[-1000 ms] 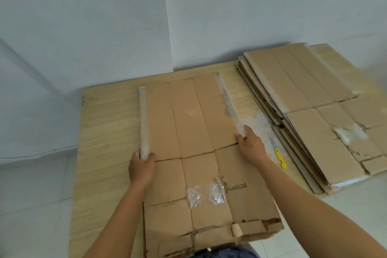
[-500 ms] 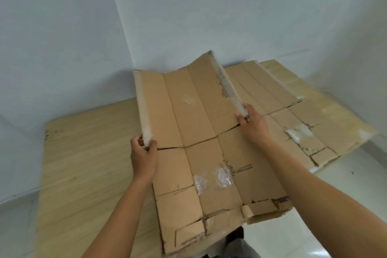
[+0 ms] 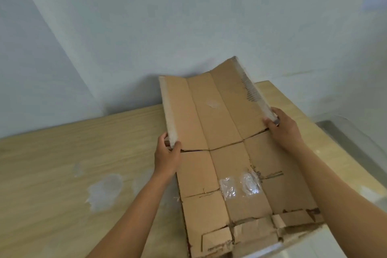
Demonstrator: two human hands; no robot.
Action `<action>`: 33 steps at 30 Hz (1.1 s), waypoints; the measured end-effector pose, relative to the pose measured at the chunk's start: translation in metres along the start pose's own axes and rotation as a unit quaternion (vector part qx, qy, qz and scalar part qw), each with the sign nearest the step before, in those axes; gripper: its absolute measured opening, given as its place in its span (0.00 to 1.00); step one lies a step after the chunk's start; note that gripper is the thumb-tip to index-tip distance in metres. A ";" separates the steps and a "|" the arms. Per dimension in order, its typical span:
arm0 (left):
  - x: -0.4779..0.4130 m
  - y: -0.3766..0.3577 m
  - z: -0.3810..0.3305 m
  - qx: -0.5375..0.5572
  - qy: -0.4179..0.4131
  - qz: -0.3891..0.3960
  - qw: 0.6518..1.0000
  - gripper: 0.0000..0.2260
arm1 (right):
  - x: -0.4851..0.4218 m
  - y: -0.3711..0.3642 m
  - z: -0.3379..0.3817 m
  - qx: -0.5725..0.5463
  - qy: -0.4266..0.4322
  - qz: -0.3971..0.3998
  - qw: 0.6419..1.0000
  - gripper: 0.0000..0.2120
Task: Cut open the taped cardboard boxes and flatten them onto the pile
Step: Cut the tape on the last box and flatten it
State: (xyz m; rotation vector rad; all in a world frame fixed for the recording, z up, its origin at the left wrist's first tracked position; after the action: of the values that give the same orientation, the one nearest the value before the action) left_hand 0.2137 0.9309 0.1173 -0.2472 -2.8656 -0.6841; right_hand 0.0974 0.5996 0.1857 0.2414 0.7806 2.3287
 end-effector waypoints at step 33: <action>0.019 -0.109 0.040 -0.055 0.231 -0.002 0.971 0.31 | -0.075 -0.023 -0.169 -0.049 -0.218 0.281 0.933 0.39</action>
State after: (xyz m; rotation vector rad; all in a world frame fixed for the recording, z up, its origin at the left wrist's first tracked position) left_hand 0.1677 0.8559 0.0394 -0.0809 -2.3898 -0.7829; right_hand 0.1062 0.4855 0.0385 1.0125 0.3995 2.6723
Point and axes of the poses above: each hand's wrist, its own x-axis away from the middle knuckle, its own y-axis out of the back of the hand, z = x × y, the point moved 9 cm from there along -x, towards the middle knuckle, and after that the axes turned 12 degrees about -x, right-handed, at the moved point
